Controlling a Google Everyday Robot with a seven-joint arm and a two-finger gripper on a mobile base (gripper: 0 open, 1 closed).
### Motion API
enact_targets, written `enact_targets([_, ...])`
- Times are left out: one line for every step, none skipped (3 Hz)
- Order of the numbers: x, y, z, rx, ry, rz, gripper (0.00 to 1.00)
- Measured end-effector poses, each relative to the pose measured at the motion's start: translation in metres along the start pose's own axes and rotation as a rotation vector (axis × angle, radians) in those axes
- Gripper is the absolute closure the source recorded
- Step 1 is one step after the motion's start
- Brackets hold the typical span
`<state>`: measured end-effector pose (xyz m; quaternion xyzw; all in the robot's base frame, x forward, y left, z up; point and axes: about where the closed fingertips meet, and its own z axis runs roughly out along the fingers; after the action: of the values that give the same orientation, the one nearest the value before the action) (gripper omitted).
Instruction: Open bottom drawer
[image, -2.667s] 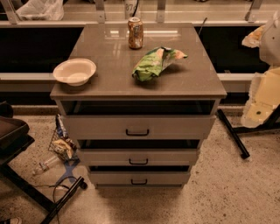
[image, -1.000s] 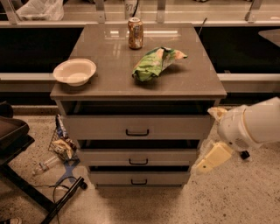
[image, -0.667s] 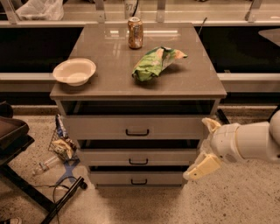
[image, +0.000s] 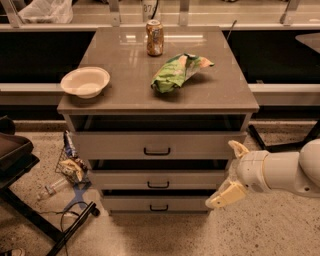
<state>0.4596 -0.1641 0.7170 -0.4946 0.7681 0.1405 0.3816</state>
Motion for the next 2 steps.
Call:
enact_targets([0.043,0.017,0.027,-0.027,0.011,0.039,0.00])
enact_targets([0.081,0.026,0.048,-0.039,0.007,0.052,0.00])
